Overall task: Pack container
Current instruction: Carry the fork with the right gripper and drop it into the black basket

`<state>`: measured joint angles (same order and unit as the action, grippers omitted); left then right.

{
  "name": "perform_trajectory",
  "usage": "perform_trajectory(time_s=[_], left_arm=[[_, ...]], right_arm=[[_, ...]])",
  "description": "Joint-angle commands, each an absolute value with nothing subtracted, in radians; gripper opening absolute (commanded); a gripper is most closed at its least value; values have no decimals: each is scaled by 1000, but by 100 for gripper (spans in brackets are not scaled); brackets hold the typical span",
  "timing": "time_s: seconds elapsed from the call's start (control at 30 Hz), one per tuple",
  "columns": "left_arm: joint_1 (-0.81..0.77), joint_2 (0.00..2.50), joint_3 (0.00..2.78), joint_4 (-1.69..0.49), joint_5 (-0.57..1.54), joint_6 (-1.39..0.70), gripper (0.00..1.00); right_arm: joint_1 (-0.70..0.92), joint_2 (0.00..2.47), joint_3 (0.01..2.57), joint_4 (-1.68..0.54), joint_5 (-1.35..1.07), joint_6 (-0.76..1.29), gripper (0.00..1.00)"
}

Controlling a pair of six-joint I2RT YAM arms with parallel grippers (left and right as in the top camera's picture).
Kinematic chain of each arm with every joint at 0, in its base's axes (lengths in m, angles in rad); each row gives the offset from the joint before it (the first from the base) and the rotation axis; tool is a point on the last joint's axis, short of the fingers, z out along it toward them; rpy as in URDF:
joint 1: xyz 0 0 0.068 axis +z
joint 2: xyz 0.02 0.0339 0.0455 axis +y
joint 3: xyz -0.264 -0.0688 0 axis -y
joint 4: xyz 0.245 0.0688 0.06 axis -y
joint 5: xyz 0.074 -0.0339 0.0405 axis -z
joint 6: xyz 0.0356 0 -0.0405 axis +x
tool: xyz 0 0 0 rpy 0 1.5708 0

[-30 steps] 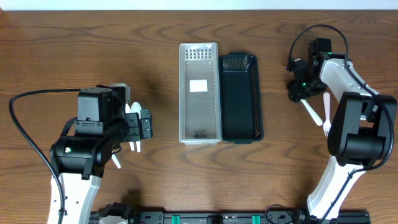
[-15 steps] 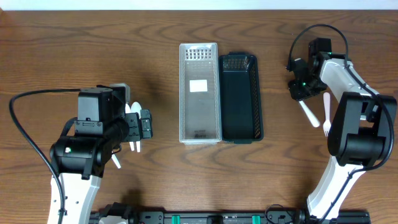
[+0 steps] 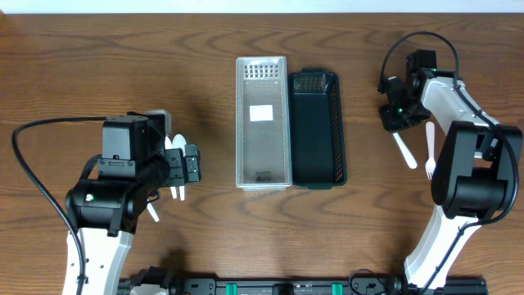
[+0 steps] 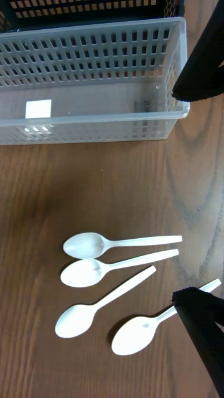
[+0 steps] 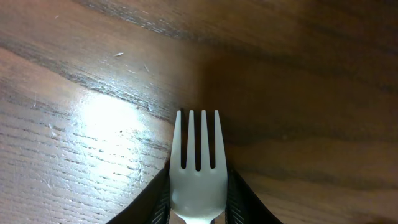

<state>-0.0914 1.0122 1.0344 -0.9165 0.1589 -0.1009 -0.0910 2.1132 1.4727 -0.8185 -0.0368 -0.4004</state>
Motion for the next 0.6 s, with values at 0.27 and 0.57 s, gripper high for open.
perform_trajectory(time_s=[0.27, 0.57], left_arm=[[-86, 1005, 1055, -919, 172, -88, 98], [-86, 1005, 1055, -919, 172, -88, 98]], right_arm=[[-59, 2069, 1489, -831, -56, -204, 1], [90, 1761, 1545, -872, 9, 9, 1]])
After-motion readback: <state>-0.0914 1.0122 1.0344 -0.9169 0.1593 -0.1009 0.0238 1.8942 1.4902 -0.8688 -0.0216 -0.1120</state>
